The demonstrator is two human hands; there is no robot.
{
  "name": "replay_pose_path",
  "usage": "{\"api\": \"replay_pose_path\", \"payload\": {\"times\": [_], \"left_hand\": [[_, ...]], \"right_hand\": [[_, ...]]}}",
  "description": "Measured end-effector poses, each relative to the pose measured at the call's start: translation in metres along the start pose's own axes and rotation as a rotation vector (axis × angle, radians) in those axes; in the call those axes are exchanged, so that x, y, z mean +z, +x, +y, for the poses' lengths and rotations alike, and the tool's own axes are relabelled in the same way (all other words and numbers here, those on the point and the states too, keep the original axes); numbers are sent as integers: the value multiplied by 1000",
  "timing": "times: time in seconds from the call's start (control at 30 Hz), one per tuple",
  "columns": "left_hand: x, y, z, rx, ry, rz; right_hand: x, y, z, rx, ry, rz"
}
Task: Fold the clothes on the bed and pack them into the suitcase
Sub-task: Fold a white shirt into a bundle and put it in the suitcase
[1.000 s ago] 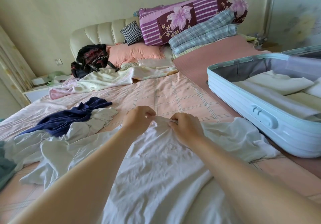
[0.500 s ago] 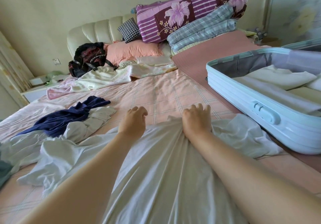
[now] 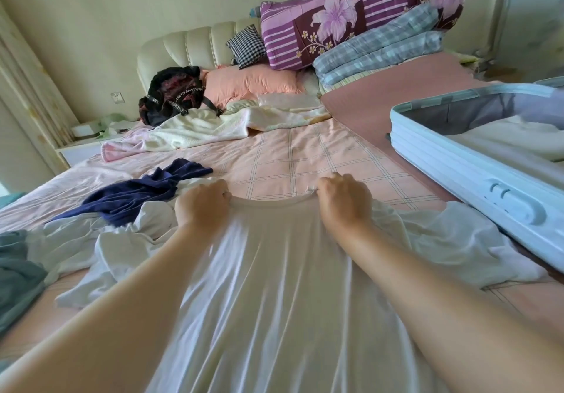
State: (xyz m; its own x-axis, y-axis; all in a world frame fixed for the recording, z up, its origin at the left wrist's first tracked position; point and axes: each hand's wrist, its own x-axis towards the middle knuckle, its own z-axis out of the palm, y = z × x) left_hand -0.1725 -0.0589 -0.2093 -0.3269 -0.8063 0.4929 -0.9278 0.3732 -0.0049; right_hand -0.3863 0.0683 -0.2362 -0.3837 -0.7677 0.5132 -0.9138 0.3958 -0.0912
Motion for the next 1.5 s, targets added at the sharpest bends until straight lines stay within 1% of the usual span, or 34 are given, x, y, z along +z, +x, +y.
{"api": "replay_pose_path", "payload": {"times": [0.03,0.1,0.2,0.27,0.3,0.33,0.37,0.4,0.43,0.47,0.5,0.53,0.6,0.67,0.7,0.73,0.8,0.87,0.9,0.97,1.03,1.1,1.13,1.23,1.3,1.37,1.4,1.43,1.47,1.5], "left_hand": [[1,1,0,-70,-81,3],[10,1,0,-118,-220,-107],[19,-10,-3,-111,-387,-302],[17,-21,-8,-70,-448,-376],[14,-28,-12,-34,-455,-382],[10,-34,-17,3,-454,-367],[5,-40,-25,27,-445,-341],[-1,-46,-33,37,-432,-306],[-8,-51,-42,37,-403,-269],[-14,-56,-53,35,-357,-227],[-21,-64,-67,26,-304,-183],[-24,-68,-75,19,-268,-141],[-33,-81,-101,-49,-240,-91],[-36,-93,-127,-132,-192,-112],[-38,-97,-138,-175,-163,-139],[-39,-102,-148,-211,-139,-171],[-39,-111,-163,-253,-110,-198],[-35,-118,-176,-314,-137,-186],[-33,-119,-183,-375,-184,-182],[-31,-117,-196,-482,-248,-206],[-31,-112,-208,-460,-276,-215],[-33,-106,-216,-376,-344,-201],[-34,-103,-220,-375,-375,-200],[-43,-89,-224,-479,-529,-195],[-53,-89,-221,-517,-577,-246],[-56,-93,-219,-511,-502,-354],[-58,-98,-217,-479,-428,-395],[-59,-101,-217,-442,-368,-405],[-60,-103,-219,-445,-330,-435],[-65,-103,-221,-466,-350,-424]], "right_hand": [[5,2,0,54,81,-15],[18,0,0,132,159,-66],[27,-8,-2,130,198,-150],[22,-11,-9,92,222,-131],[17,-14,-15,29,230,-93],[12,-16,-21,-73,237,-86],[8,-20,-29,-180,246,-147],[6,-25,-36,-261,253,-253],[6,-30,-42,-293,239,-392],[9,-35,-46,-290,208,-493],[9,-39,-52,-273,161,-516],[10,-40,-52,-239,101,-492],[-1,-42,-70,-203,-63,-455],[-14,-41,-95,-193,-165,-420],[-19,-41,-109,-201,-160,-378],[-22,-42,-124,-220,-119,-328],[-23,-46,-155,-307,40,-263],[-18,-52,-190,-420,212,-272],[-16,-56,-206,-456,292,-285],[-12,-63,-236,-483,415,-300],[-9,-70,-259,-483,458,-352],[-6,-75,-271,-465,392,-470],[-5,-76,-273,-457,342,-519],[-6,-75,-275,-452,292,-567],[-6,-73,-276,-462,303,-576],[-5,-74,-277,-485,310,-566],[-5,-75,-277,-497,317,-556],[-4,-76,-276,-509,325,-551],[-4,-76,-275,-523,326,-554],[-3,-77,-274,-534,320,-566]]}}
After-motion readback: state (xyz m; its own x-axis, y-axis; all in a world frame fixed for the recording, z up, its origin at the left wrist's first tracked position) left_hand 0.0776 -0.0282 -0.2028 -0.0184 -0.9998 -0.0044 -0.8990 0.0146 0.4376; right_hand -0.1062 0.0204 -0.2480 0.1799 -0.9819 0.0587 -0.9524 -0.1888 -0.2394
